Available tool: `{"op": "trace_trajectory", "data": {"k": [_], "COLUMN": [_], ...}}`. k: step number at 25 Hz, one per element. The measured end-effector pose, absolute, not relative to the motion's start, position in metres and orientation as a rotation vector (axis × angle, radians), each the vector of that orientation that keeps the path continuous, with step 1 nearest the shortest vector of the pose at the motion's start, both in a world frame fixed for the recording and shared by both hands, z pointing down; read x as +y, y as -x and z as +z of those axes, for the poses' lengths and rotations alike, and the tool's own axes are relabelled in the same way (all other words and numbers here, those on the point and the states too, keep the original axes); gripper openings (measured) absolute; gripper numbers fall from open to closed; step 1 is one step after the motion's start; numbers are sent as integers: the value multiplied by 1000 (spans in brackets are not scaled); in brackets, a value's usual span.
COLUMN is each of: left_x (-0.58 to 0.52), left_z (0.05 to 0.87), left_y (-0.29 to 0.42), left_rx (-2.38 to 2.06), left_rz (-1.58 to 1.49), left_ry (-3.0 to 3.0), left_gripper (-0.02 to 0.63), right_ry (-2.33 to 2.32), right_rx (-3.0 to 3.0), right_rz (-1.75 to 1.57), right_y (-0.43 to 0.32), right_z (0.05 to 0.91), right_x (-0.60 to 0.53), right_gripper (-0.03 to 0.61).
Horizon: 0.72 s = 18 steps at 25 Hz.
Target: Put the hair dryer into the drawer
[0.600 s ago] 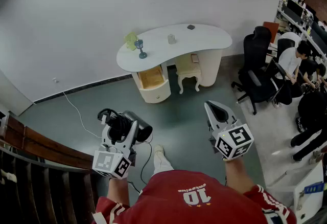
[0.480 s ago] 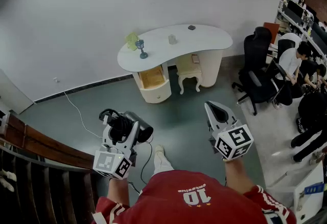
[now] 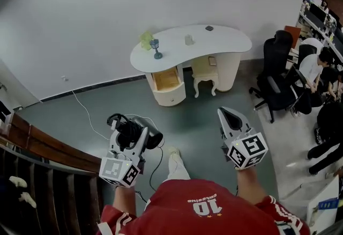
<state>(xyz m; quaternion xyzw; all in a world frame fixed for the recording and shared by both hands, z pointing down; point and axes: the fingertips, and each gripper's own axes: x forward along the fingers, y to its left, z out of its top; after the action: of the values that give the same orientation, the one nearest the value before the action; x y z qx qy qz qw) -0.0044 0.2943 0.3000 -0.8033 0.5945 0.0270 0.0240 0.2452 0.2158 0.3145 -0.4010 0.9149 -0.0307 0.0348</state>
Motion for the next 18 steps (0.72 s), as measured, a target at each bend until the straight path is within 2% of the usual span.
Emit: {"op": "trace_trajectory", "data": {"k": [7, 18], "left_x": [269, 142], "left_z": [316, 344], "left_y": [16, 55], "left_rx": [1857, 1786], "left_rz": [47, -23], "left_ry": [2493, 2576], "left_gripper": [259, 259], "right_ry": [1196, 1196], "right_rx": [2844, 2926], "right_rz": [-163, -195], "right_y": [-237, -183], "right_z": [326, 331], "right_x": [201, 99], "right_gripper": [5, 5]}}
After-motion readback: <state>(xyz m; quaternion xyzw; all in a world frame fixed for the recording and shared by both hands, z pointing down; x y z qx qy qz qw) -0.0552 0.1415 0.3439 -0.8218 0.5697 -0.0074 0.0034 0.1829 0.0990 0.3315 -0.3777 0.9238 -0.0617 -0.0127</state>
